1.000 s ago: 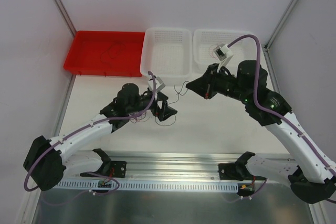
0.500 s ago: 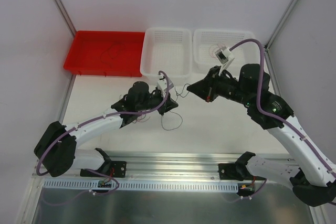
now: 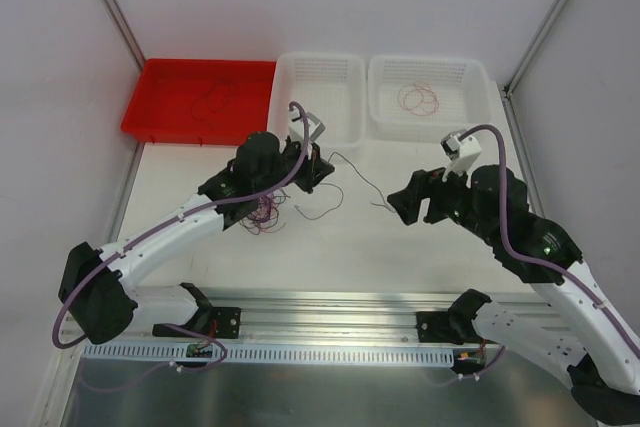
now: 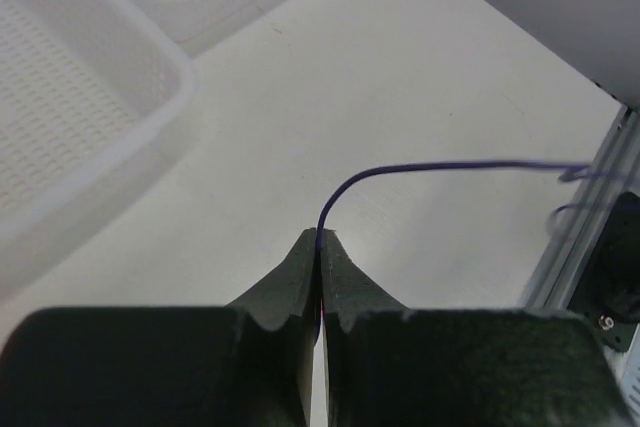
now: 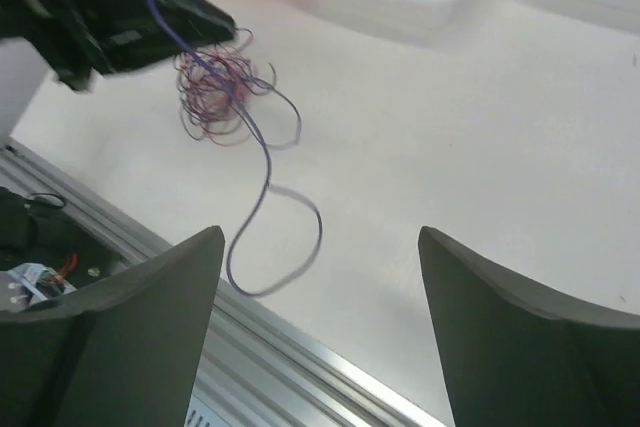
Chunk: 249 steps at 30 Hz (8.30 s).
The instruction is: Untangle the cables
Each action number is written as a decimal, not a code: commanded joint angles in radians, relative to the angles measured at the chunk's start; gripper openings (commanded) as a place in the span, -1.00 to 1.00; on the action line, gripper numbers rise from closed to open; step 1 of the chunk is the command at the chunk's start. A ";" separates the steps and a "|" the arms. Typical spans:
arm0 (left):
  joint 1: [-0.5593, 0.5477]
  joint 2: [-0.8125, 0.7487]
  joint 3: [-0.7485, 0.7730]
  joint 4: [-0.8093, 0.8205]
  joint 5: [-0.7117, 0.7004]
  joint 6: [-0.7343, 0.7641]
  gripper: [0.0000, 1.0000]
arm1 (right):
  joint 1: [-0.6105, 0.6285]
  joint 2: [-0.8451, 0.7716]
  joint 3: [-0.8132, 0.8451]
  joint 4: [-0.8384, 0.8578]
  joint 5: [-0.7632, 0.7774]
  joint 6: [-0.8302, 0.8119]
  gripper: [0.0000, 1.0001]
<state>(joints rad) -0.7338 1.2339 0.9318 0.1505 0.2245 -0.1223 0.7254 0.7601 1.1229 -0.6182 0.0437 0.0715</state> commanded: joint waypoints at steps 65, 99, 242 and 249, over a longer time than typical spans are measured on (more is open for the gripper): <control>0.332 -0.310 -0.204 -0.447 -0.278 -0.434 0.93 | 0.107 -0.021 -0.449 0.257 0.007 0.132 0.99; 0.134 0.047 -0.294 -0.281 -0.228 -0.421 -1.00 | 0.356 0.283 -0.477 0.486 0.245 0.226 0.74; -0.015 0.245 0.131 -0.525 -0.186 0.288 -0.10 | -0.075 -0.031 -0.222 0.035 0.047 -0.052 -0.99; -0.015 0.237 0.133 -0.520 -0.168 0.277 -0.78 | -0.075 -0.031 -0.245 0.038 0.068 -0.052 -0.99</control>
<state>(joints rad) -0.7406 1.4849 1.0271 -0.3866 0.0441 0.1432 0.6559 0.7303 0.8864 -0.6193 0.1009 0.0082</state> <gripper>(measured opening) 0.140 0.018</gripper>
